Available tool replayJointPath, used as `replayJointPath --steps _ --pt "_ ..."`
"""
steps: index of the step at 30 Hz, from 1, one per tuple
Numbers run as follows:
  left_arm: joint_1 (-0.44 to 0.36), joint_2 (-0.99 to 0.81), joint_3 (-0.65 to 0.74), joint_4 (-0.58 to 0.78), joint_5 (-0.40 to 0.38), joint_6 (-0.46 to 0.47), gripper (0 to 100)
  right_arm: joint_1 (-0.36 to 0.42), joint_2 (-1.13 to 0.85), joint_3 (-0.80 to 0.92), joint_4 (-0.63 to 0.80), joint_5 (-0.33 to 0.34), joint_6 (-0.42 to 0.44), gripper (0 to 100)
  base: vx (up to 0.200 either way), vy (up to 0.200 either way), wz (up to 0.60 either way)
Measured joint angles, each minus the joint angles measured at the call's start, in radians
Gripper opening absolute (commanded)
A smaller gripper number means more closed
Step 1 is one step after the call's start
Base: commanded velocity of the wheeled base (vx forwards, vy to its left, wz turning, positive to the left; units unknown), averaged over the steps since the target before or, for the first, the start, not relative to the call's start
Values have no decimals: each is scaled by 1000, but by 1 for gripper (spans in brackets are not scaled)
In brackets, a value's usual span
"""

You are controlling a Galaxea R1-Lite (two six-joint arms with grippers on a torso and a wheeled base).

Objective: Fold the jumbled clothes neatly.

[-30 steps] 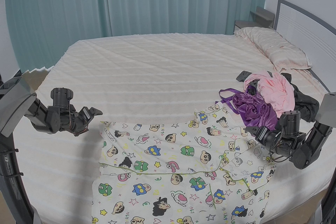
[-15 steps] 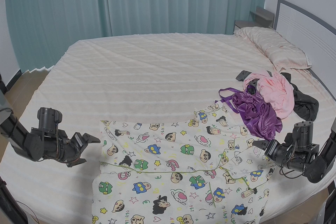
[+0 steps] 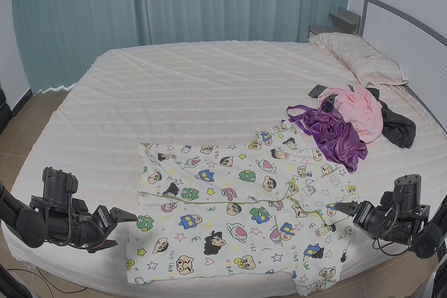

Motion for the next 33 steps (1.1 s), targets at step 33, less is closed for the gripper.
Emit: replayJointPath --steps 33 --pt "-203 267 204 -313 249 99 100 -3 18 30 -110 -26 -4 100 0 0 0"
